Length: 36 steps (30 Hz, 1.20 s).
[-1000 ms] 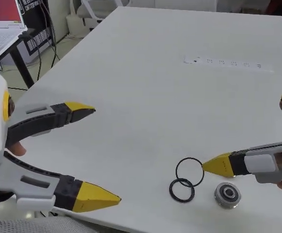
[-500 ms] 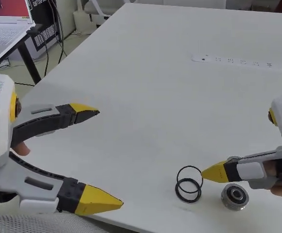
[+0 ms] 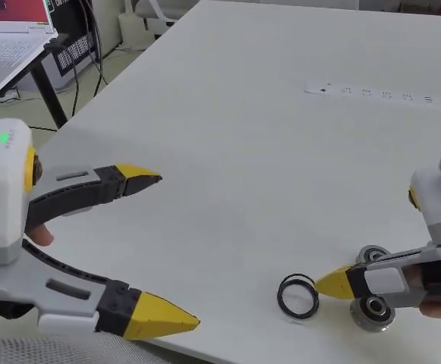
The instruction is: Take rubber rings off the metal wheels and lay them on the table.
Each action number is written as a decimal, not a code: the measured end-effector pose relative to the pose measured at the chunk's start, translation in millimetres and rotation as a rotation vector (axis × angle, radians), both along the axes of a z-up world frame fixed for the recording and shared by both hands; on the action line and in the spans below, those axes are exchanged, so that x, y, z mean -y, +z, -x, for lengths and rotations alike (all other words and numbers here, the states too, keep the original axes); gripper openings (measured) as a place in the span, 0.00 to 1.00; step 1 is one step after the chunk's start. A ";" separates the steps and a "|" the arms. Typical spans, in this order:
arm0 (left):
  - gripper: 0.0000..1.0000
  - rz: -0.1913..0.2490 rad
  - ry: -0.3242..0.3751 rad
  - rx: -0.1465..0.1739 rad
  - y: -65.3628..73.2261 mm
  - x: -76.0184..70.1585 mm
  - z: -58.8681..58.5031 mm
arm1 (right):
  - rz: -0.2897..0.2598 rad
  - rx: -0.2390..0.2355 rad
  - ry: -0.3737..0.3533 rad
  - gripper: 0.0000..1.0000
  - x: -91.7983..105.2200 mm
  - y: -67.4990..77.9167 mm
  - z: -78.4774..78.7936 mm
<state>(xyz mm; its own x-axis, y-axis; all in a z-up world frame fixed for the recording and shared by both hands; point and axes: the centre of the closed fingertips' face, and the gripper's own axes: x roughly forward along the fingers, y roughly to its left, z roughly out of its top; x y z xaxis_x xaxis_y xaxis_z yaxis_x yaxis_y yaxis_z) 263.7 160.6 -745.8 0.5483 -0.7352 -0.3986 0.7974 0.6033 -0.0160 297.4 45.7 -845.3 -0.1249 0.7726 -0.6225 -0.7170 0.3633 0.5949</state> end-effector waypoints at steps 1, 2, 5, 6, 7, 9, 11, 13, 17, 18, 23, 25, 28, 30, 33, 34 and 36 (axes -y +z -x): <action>1.00 -0.003 -0.001 -0.002 -0.8 -0.2 -0.1 | 0.001 0.000 0.002 0.00 -0.1 -0.5 0.0; 1.00 -0.004 -0.001 -0.002 -1.0 -0.3 -0.3 | 0.004 -0.002 0.002 0.00 -0.2 -1.6 -0.3; 1.00 -0.003 -0.002 -0.006 -1.9 -0.2 -0.4 | 0.013 0.000 -0.002 0.00 0.0 -4.4 -1.9; 1.00 -0.003 -0.002 -0.006 -1.9 0.0 -0.5 | 0.015 0.002 -0.001 0.00 -0.1 -4.9 -1.8; 1.00 -0.001 -0.002 -0.007 -2.5 0.2 -0.5 | 0.023 0.014 0.004 0.00 0.5 -6.5 -2.4; 1.00 -0.003 -0.005 -0.010 -4.1 1.2 -0.1 | 0.035 0.023 0.010 0.00 1.6 -8.8 -2.4; 1.00 -0.007 -0.008 -0.011 -5.2 1.7 0.4 | 0.035 0.022 0.007 0.00 1.7 -9.3 -2.7; 1.00 -0.007 -0.009 -0.013 -5.9 1.6 0.5 | 0.038 0.026 0.006 0.00 1.9 -9.7 -3.2; 1.00 -0.007 -0.013 -0.015 -6.6 1.0 0.7 | 0.045 0.043 0.005 0.00 1.8 -10.7 -5.0; 1.00 -0.008 -0.016 -0.015 -6.8 1.1 1.1 | 0.047 0.041 0.003 0.00 1.5 -11.4 -5.1; 1.00 -0.013 -0.020 -0.021 -9.1 0.6 2.5 | 0.054 0.054 0.014 0.00 0.9 -13.0 -4.0; 1.00 -0.014 -0.020 -0.023 -9.2 0.2 2.7 | 0.057 0.071 0.019 0.00 0.8 -13.5 -4.9; 1.00 -0.014 -0.023 -0.023 -8.9 0.4 3.1 | 0.061 0.080 0.026 0.00 0.7 -14.0 -5.5; 1.00 -0.016 -0.022 -0.025 -9.1 0.2 3.2 | 0.065 0.090 0.031 0.00 1.1 -14.8 -6.3; 1.00 -0.018 -0.021 -0.025 -9.3 0.4 3.4 | 0.066 0.104 0.030 0.01 1.3 -15.1 -8.3; 1.00 -0.019 -0.021 -0.025 -9.4 0.4 3.5 | 0.068 0.105 0.029 0.03 1.6 -15.1 -9.1; 1.00 -0.021 -0.022 -0.025 -9.5 0.6 3.7 | 0.068 0.107 0.030 0.02 2.3 -14.7 -9.6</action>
